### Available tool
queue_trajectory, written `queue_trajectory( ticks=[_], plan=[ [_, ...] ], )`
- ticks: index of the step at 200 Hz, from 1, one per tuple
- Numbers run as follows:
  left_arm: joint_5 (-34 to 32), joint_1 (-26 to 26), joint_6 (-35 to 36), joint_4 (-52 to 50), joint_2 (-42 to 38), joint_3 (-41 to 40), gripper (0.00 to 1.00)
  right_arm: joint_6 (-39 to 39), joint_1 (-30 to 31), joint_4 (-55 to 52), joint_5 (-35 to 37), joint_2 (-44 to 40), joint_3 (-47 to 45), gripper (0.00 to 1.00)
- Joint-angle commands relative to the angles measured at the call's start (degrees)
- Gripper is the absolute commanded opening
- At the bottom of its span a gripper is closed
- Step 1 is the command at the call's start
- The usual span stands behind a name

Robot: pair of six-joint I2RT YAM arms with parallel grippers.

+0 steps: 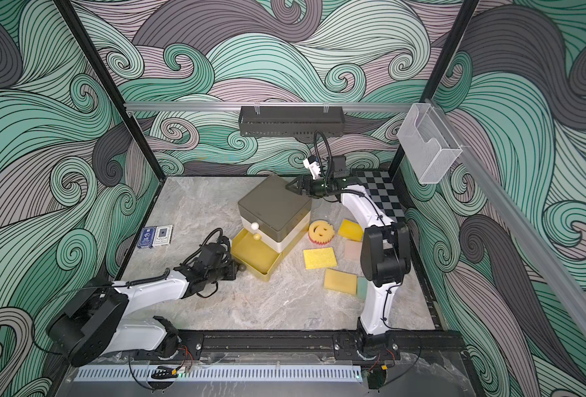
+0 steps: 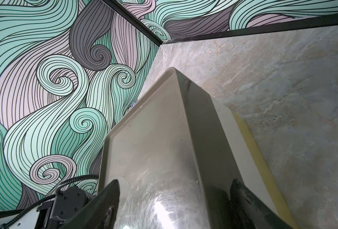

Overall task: Take the sponge out of the drawer
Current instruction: Close the drawer in the storage box.

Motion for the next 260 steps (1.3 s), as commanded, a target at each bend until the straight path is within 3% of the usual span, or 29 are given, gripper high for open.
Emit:
queue_trajectory(
  ticks=[1, 109, 224, 260],
  plan=[
    [2.5, 0.3, 1.9, 7.8, 2.9, 5.0, 0.2, -1.5, 1.8, 0.0, -3.7, 2.5, 0.7, 0.85],
    [4.5, 1.9, 1.3, 15.2, 18.1, 13.2, 0.2, -1.2, 2.8, 0.5, -5.0, 3.7, -0.1, 0.85],
    [5.1, 3.3, 0.8, 20.2, 18.6, 15.4, 0.2, -1.1, 3.1, 1.3, -6.1, 3.5, -2.0, 0.84],
    [5.9, 3.3, -0.5, 24.4, 22.6, 16.1, 0.21, -0.9, 3.2, 2.0, -6.1, 2.7, -3.5, 0.84]
  ],
)
